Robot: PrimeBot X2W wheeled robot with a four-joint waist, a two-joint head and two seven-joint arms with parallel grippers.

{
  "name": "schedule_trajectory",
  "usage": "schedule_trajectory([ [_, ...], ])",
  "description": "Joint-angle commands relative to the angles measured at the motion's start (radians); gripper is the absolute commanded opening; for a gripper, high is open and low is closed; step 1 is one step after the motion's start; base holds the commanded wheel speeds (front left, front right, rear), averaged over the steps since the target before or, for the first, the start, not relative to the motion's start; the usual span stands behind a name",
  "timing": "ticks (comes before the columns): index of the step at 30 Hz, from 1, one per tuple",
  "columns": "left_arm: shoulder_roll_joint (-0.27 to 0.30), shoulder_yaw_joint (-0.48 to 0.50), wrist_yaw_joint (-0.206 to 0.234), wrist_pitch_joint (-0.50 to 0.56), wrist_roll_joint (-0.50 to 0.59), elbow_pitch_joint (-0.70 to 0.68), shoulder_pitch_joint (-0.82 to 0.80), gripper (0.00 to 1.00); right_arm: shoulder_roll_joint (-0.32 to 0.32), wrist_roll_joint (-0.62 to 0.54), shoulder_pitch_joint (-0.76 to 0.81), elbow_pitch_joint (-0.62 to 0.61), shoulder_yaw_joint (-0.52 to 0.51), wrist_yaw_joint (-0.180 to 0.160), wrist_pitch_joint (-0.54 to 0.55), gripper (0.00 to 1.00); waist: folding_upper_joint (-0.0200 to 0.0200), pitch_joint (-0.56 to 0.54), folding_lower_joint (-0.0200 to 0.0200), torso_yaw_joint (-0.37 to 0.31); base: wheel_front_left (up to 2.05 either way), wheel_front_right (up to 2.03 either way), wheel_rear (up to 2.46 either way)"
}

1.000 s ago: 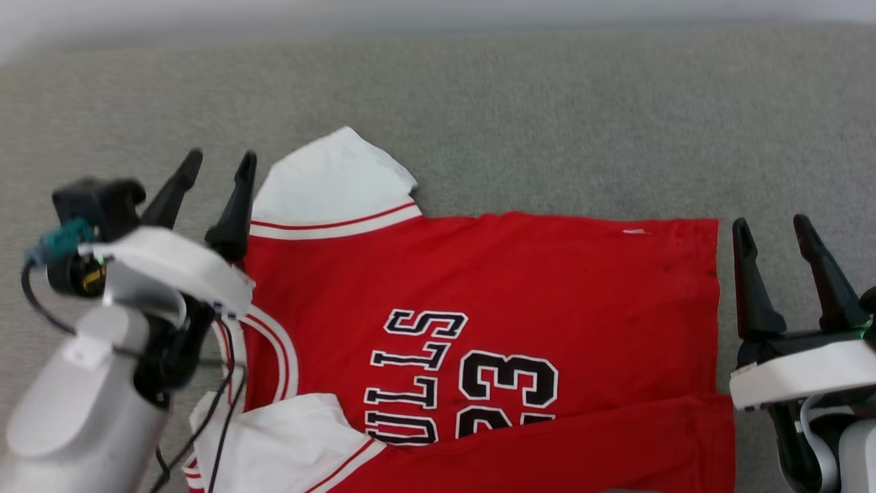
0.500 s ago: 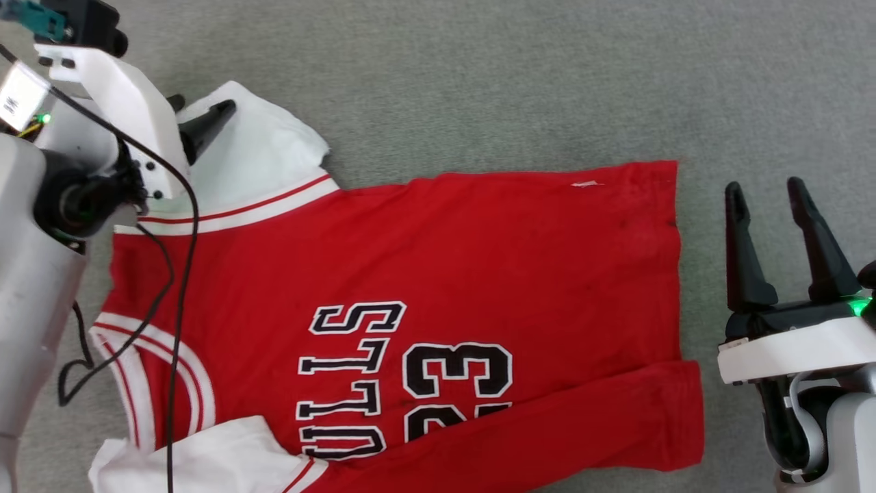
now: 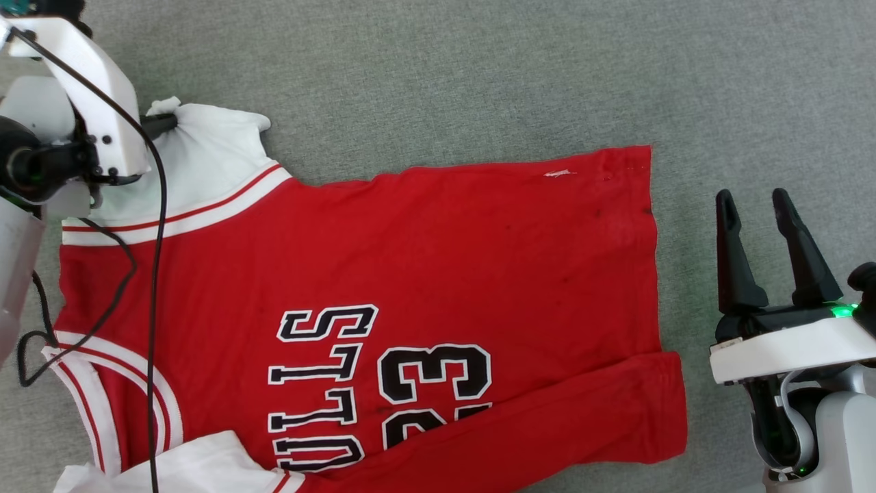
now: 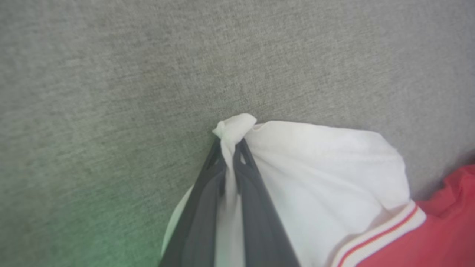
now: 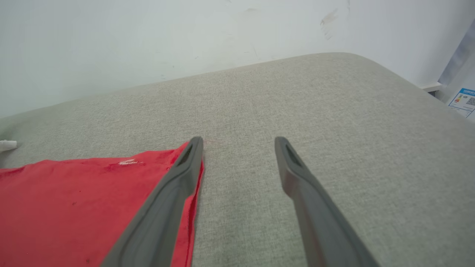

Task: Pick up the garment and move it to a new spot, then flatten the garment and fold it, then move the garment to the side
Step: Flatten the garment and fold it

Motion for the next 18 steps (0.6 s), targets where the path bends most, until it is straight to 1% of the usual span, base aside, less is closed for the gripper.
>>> schedule_trajectory([
  [1, -0.053, -0.075, -0.003, 0.037, 0.013, 0.058, 0.136, 0.0, 0.003, 0.011, -0.013, 0.006, 0.0, 0.0, 0.004, 1.0, -0.0001, -0.003, 0.0003, 0.0, 0.0, 0.0, 0.0],
  [2, -0.059, -0.073, -0.006, 0.017, 0.012, 0.056, 0.137, 0.0, 0.003, 0.016, -0.018, 0.01, -0.004, 0.0, 0.008, 1.0, -0.0001, -0.006, 0.0003, 0.004, 0.0, 0.0, 0.0],
  [3, -0.054, -0.075, -0.012, -0.039, 0.038, 0.045, 0.116, 0.0, 0.002, 0.032, -0.039, 0.026, 0.003, 0.0, 0.043, 1.0, -0.0001, -0.017, 0.0003, 0.018, 0.0, 0.0, 0.0],
  [4, -0.053, -0.068, -0.014, -0.067, 0.043, 0.04, 0.104, 0.0, -0.005, 0.032, -0.045, 0.035, -0.003, 0.0, 0.058, 1.0, -0.0001, -0.023, 0.0003, 0.023, 0.0, 0.0, 0.0],
  [7, -0.061, -0.053, -0.02, -0.13, 0.048, 0.026, 0.071, 0.0, -0.036, 0.054, -0.075, 0.077, -0.008, -0.001, 0.129, 1.0, -0.0001, -0.041, 0.0003, 0.05, 0.0, 0.0, 0.0],
  [11, -0.059, -0.031, -0.026, -0.199, 0.034, -0.015, 0.047, 0.0, -0.083, 0.097, -0.149, 0.147, 0.02, 0.0, 0.289, 1.0, -0.0001, -0.06, 0.0003, 0.079, 0.0, 0.0, 0.0],
  [18, -0.056, -0.035, -0.03, -0.277, 0.043, -0.132, 0.021, 0.0, -0.194, 0.113, -0.297, 0.239, 0.086, 0.0, 0.566, 1.0, -0.0001, -0.061, 0.0003, 0.157, 0.0, 0.0, 0.0],
])
